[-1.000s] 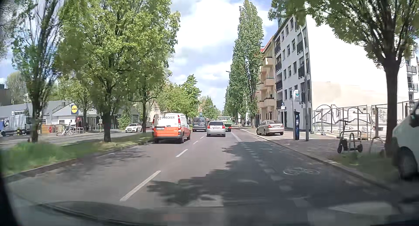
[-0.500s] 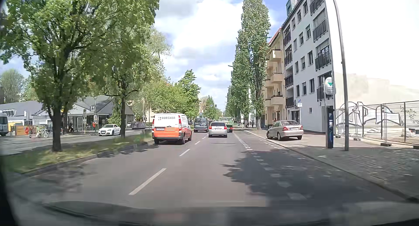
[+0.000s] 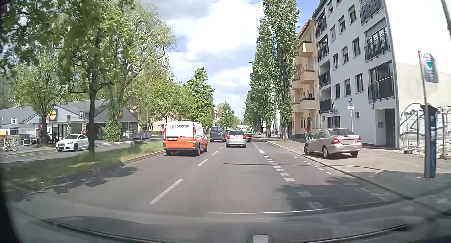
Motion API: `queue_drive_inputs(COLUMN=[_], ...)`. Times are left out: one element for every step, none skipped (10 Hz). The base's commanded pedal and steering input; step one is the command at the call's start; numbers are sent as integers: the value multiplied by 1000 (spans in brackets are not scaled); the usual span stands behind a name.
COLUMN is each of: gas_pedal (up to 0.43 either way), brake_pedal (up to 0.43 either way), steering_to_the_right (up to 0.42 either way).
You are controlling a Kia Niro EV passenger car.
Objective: Follow the waypoints while adhering to traffic rules and regulations
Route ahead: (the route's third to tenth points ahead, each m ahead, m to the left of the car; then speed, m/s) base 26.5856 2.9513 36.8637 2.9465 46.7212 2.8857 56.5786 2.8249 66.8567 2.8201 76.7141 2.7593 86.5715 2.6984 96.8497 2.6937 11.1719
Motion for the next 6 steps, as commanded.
queue_drive_inputs(gas_pedal=[8,8,8,8,8,8], brake_pedal=[18,18,18,18,18,18], steering_to_the_right=[0,2,2,3,2,2])
